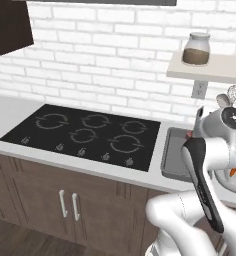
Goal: Place one carrot and one steak in each tupperware on the nearby counter, to pack two identical lunches.
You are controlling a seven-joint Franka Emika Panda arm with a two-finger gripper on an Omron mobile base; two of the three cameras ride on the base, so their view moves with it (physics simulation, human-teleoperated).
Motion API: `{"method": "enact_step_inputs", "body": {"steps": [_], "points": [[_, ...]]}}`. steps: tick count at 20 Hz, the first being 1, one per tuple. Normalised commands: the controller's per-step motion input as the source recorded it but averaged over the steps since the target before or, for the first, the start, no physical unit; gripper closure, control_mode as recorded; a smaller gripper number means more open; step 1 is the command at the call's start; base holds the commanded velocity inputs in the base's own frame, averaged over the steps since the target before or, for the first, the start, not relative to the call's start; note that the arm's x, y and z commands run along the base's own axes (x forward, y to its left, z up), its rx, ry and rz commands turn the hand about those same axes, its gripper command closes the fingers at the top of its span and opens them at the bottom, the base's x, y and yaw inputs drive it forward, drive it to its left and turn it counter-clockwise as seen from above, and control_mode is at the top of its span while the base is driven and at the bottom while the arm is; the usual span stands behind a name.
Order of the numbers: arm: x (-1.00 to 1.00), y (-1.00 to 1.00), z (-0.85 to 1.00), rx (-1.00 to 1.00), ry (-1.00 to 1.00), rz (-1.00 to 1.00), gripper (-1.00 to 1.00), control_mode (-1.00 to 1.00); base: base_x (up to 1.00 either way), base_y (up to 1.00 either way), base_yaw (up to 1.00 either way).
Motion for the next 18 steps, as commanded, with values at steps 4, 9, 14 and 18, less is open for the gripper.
{"method": "enact_step_inputs", "body": {"steps": [4, 9, 14, 18], "points": [[0.47, -0.34, -0.26, 0.02, 0.0, 0.0, 1.0, -1.0, 0.0, 0.0, 0.0], [0.52, -0.27, -0.39, 0.0, 0.01, 0.0, 1.0, -1.0, 0.0, 0.0, 0.0], [0.49, -0.18, -0.43, 0.0, 0.07, -0.04, 1.0, -1.0, 0.0, 0.0, 0.0], [0.5, -0.14, -0.28, 0.0, 0.08, -0.03, 1.0, -1.0, 0.0, 0.0, 0.0]]}}
